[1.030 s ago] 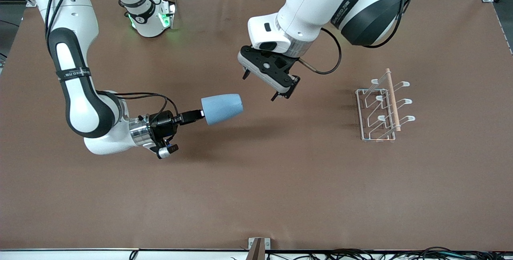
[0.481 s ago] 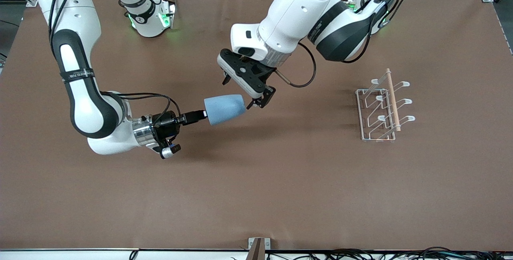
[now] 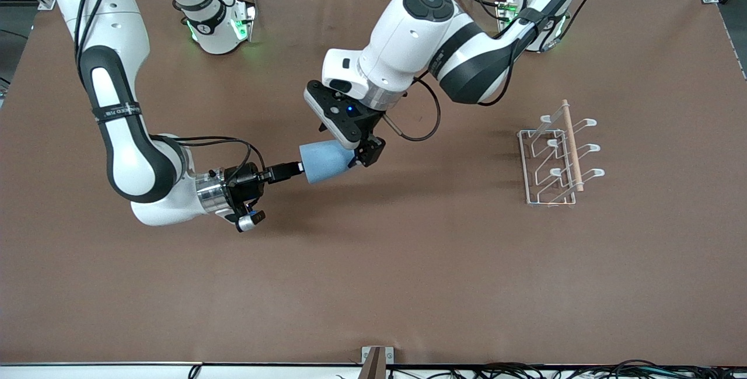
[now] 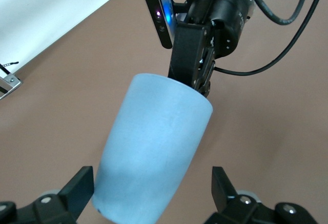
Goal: Hang cup on cup holder
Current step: 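Grasp the cup base with the left gripper and open the right gripper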
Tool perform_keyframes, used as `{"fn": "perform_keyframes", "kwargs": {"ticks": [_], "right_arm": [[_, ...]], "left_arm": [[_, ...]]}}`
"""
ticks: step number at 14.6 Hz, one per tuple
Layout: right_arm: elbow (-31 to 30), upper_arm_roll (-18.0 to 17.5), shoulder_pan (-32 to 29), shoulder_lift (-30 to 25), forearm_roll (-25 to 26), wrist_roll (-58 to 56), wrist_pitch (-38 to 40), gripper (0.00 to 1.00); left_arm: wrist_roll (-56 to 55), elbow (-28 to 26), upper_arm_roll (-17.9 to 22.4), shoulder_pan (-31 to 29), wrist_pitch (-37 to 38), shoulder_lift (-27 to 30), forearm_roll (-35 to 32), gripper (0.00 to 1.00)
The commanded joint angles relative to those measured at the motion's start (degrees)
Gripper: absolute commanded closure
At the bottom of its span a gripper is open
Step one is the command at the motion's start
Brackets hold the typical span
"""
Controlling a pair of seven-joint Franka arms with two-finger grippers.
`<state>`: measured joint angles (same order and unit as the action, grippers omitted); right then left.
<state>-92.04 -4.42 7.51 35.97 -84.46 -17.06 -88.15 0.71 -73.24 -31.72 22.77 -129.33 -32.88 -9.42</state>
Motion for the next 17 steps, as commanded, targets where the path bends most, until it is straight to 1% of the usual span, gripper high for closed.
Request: {"fn": "perform_keyframes", "kwargs": {"ticks": [1,5,8,10,12,14,15,16,17], "right_arm": [[0.02,0.02,0.40,-0.11,-1.58,0.45,-0.18,0.96],[0.02,0.02,0.40,-0.11,-1.58,0.45,-0.18,0.96],[0.02,0.11,0.40,-0.11,-1.58,0.45,-0.18,0.96],[0.02,0.11,0.40,-0.11,-1.58,0.45,-0.09,0.96],[0.02,0.02,0.40,-0.11,-1.58,0.45,-0.09,0.96],[0.02,0.02,0.31,-0.11,-1.58,0.45,-0.09,0.96],[0.02,0.11,0.23,-0.11,-1.58,0.62,0.08,0.93],[0.02,0.11,0.05,-0.11,-1.58,0.53,0.17,0.24],[-0.06,0.29,-0.39,-0.19,-1.32,0.53,0.43,0.01]], "left_arm": [[1.83,1.61,0.17,0.78,-0.66,-1.92,-2.08,0.00],[2.80,1.69,0.17,1.57,-2.24,-3.68,-3.58,0.00],[4.03,1.69,0.17,1.57,-4.35,-4.65,-5.87,0.05],[4.30,1.61,0.17,1.66,-4.80,-5.17,-7.01,0.17],[4.21,1.61,0.17,2.01,-4.80,-5.26,-7.45,0.39],[4.21,1.52,0.17,2.01,-4.80,-5.26,-7.54,0.64],[4.30,1.52,0.17,1.84,-4.80,-5.18,-7.63,0.68],[4.30,1.52,0.17,1.66,-4.19,-4.92,-7.80,0.68],[4.30,1.43,0.17,1.40,-3.48,-4.56,-7.89,0.68]]}}
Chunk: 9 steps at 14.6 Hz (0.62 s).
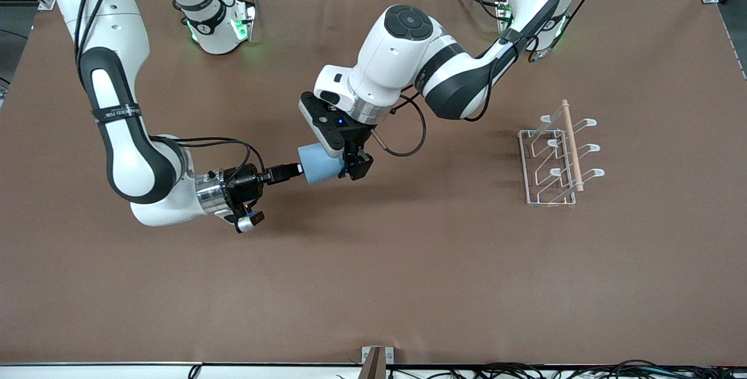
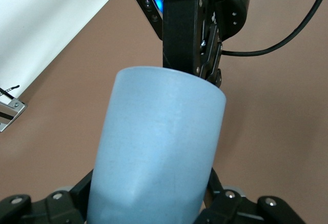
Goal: Hang cup on cup holder
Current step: 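Grasp the cup base with the left gripper and open the right gripper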
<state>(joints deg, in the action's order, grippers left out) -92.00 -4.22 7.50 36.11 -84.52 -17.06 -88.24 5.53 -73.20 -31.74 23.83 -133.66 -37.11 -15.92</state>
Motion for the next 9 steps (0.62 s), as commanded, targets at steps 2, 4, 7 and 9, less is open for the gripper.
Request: {"fn": "perform_keyframes", "kwargs": {"ticks": [2,4,7,9], "right_arm": [[-0.02,0.35,-0.47,-0.52,-1.00,0.53,0.43,0.00],[-0.02,1.22,-0.47,-0.95,-0.22,0.45,0.26,0.00],[0.06,5.08,0.24,-2.97,5.21,0.45,-0.01,0.00],[-0.02,8.77,0.24,-4.55,11.71,0.45,0.08,0.00]], "left_arm": [[-0.52,1.48,0.18,-0.88,5.14,0.28,-1.49,0.68],[0.18,1.48,0.18,-2.99,9.45,0.98,-2.01,0.68],[2.19,1.48,0.10,-6.07,16.82,2.21,-3.24,0.68],[4.92,1.39,0.18,-8.61,23.24,3.27,-3.59,0.68]]}}
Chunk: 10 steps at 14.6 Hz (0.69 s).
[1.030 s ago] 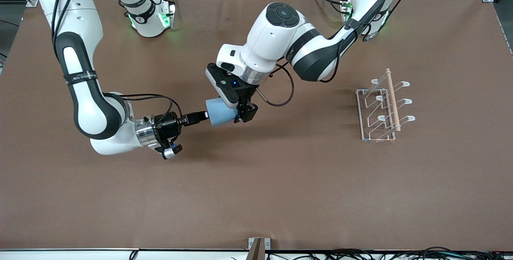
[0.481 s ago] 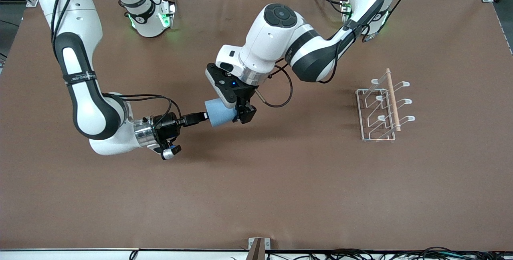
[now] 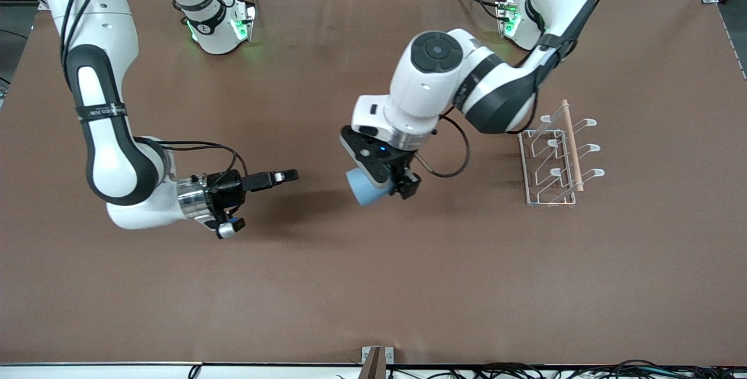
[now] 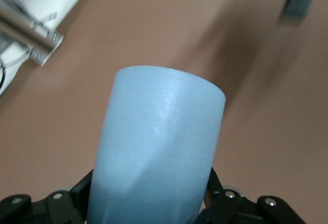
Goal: Hang cup on cup holder
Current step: 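Carry the cup to the rack with the left gripper while the right retracts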
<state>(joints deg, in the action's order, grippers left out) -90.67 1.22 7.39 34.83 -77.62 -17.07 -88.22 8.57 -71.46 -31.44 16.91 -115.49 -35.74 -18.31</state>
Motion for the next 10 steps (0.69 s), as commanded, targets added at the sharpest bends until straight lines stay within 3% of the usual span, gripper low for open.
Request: {"fn": "perform_keyframes", "kwargs": {"ticks": [1,5,7,10], "right_arm": [[-1.35,5.26,0.35,-4.67,7.89,0.55,-0.02,0.00],[-1.44,12.82,0.35,-9.24,23.17,0.55,-2.29,0.00],[-0.83,14.93,-0.88,-10.22,30.12,0.12,-1.87,0.00],[1.36,15.12,-1.41,-14.52,45.76,1.16,-2.31,0.00]], "left_arm": [[3.89,-0.35,-0.11,-3.18,8.41,2.42,-2.16,0.68],[13.21,-0.78,-0.11,-9.16,21.51,4.71,-5.23,0.68],[16.47,-0.96,-0.20,-10.40,28.62,5.59,-9.97,0.68],[18.06,-3.32,-0.20,-10.49,36.90,5.59,-17.78,0.68]]}}
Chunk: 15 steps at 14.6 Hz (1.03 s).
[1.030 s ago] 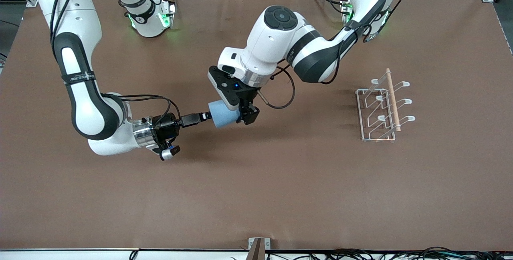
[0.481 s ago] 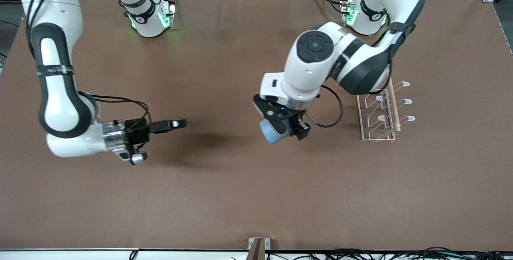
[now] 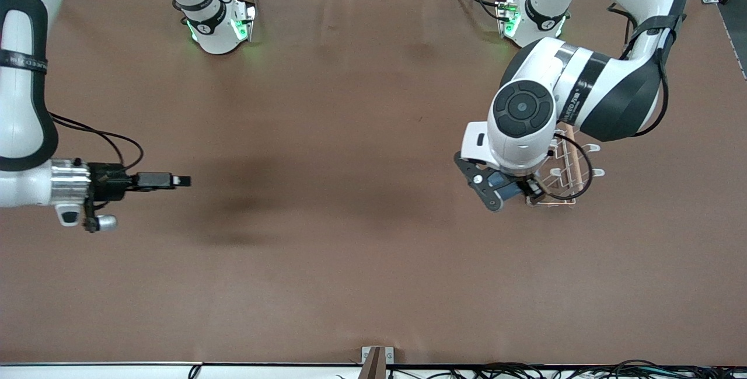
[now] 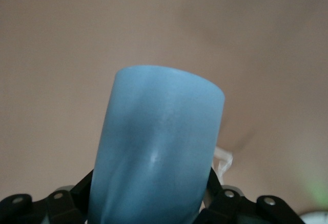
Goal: Hang cup on cup holder
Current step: 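Carry the cup to the rack with the left gripper while the right retracts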
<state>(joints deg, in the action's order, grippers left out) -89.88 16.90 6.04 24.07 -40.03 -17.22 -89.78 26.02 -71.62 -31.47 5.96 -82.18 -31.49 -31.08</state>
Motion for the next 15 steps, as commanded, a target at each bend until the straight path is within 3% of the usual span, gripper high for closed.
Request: {"fn": "perform_keyframes", "kwargs": {"ticks": [1,5,7,9,12,15], "right_arm": [[1.20,-0.72,0.03,-5.08,12.57,3.75,-0.93,0.00],[7.25,-4.23,-0.93,-8.86,29.98,7.12,-0.49,0.00],[9.62,-6.69,-3.13,-9.83,31.42,7.64,0.04,0.00],[12.53,-8.28,-4.10,-10.63,34.91,15.60,2.66,0.00],[18.07,-13.46,-7.70,-10.63,37.75,18.36,4.26,0.00],[20.62,-13.56,-8.06,-10.98,37.40,17.93,12.74,0.00]], "left_arm": [[0.61,-4.56,-0.17,0.46,4.91,1.35,-8.17,0.68],[3.25,-11.15,-0.08,-1.56,6.95,1.52,-16.27,0.69],[3.60,-14.93,-0.08,-2.44,6.95,1.96,-19.17,0.69],[3.51,-18.71,-0.08,-2.36,7.73,2.40,-22.34,0.69],[3.51,-21.27,-0.08,-2.01,8.44,2.14,-24.46,0.69],[3.60,-22.68,-0.17,-1.74,9.41,1.96,-26.13,0.68]]}}
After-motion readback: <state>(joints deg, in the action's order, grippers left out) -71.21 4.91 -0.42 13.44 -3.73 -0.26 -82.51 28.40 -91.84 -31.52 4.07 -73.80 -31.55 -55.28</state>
